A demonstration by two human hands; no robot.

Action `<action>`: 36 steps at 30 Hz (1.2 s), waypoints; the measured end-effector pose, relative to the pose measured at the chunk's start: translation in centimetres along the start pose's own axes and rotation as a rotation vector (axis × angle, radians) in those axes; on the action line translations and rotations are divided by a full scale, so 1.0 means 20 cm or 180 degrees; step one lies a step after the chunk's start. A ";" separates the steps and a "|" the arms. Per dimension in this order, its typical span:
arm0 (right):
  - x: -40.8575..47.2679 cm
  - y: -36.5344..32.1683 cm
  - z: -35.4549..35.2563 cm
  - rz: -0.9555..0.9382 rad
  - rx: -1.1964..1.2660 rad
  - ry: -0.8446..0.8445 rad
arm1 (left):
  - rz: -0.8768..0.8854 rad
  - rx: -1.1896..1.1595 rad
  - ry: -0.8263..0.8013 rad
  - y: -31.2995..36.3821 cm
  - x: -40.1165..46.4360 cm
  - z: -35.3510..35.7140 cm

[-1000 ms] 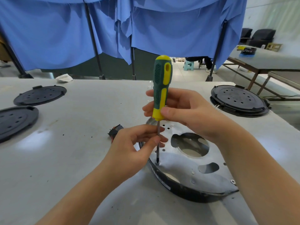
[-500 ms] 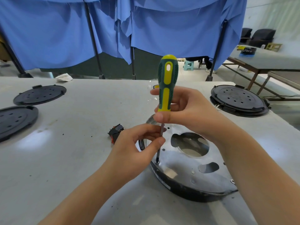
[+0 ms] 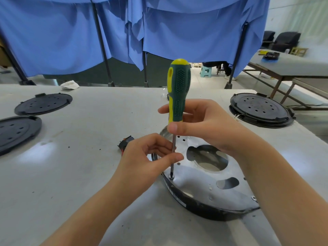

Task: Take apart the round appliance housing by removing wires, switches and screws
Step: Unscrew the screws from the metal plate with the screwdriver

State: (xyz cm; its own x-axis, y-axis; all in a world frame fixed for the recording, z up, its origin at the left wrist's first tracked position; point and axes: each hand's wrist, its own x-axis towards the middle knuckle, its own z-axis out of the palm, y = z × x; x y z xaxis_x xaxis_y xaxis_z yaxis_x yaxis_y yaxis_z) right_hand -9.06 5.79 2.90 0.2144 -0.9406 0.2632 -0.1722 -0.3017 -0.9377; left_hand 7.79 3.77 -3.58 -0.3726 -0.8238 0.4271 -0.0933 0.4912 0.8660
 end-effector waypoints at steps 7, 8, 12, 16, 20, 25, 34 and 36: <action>0.00 0.01 -0.02 -0.0029 0.0387 -0.0150 | 0.0087 0.0113 -0.0539 0.01 0.01 -0.04; 0.00 0.00 -0.03 -0.0018 0.0389 -0.0202 | 0.0101 0.0136 -0.0580 0.01 0.01 -0.04; 0.00 0.00 -0.02 -0.0016 -0.0006 -0.0113 | 0.0168 0.0180 -0.0362 0.01 0.01 -0.03; 0.00 0.01 -0.01 -0.0001 -0.0197 0.0041 | 0.0201 0.0175 -0.0278 -0.01 0.00 -0.01; 0.00 0.01 -0.01 -0.0023 -0.0097 -0.0057 | 0.0140 0.0275 -0.0456 -0.01 0.00 -0.01; 0.00 0.01 -0.02 -0.0092 0.0096 0.0037 | 0.0145 0.0181 -0.0662 0.01 0.00 -0.02; 0.01 0.01 0.00 -0.0078 0.0124 0.0169 | 0.0011 0.0173 -0.0067 -0.02 0.01 0.00; 0.01 0.01 0.00 -0.0088 0.0222 0.0053 | 0.0037 0.0217 -0.0152 -0.02 0.01 -0.01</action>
State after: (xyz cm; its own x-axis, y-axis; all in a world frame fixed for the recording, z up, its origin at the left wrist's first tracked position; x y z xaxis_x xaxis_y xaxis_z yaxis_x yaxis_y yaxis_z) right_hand -9.11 5.60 2.73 0.2021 -0.9347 0.2923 -0.0990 -0.3164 -0.9434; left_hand 7.91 3.44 -3.86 -0.4175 -0.8043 0.4228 -0.1506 0.5201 0.8407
